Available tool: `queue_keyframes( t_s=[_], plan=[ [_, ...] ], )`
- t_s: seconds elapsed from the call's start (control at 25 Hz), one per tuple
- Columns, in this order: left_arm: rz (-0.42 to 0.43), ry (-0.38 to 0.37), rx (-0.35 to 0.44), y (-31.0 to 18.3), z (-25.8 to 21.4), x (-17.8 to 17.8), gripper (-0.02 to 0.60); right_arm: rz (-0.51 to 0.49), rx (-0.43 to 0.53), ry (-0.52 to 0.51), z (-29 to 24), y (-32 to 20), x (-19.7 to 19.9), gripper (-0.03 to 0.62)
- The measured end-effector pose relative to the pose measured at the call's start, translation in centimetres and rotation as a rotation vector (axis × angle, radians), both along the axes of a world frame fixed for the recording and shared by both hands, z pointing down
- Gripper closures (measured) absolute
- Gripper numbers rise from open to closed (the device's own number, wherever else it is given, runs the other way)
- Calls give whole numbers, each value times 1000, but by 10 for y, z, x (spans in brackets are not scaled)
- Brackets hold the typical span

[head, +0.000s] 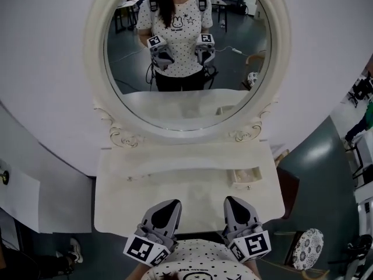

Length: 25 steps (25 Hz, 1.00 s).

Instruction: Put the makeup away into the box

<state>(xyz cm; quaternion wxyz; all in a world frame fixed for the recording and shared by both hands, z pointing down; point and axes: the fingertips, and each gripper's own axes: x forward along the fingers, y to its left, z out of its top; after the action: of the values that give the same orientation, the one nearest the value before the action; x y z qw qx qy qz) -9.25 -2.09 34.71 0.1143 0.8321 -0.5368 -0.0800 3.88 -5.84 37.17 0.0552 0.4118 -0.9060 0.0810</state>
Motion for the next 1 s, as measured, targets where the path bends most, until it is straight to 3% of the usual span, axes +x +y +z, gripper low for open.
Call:
queue_keyframes(
  t_s=[0.56, 1.0],
  plan=[
    [-1, 0, 21, -2, -5, -12, 586, -51, 36, 8, -5, 1, -25, 588],
    [19, 11, 41, -5, -9, -9, 586, -38, 41, 21, -4, 1, -24, 588]
  ],
)
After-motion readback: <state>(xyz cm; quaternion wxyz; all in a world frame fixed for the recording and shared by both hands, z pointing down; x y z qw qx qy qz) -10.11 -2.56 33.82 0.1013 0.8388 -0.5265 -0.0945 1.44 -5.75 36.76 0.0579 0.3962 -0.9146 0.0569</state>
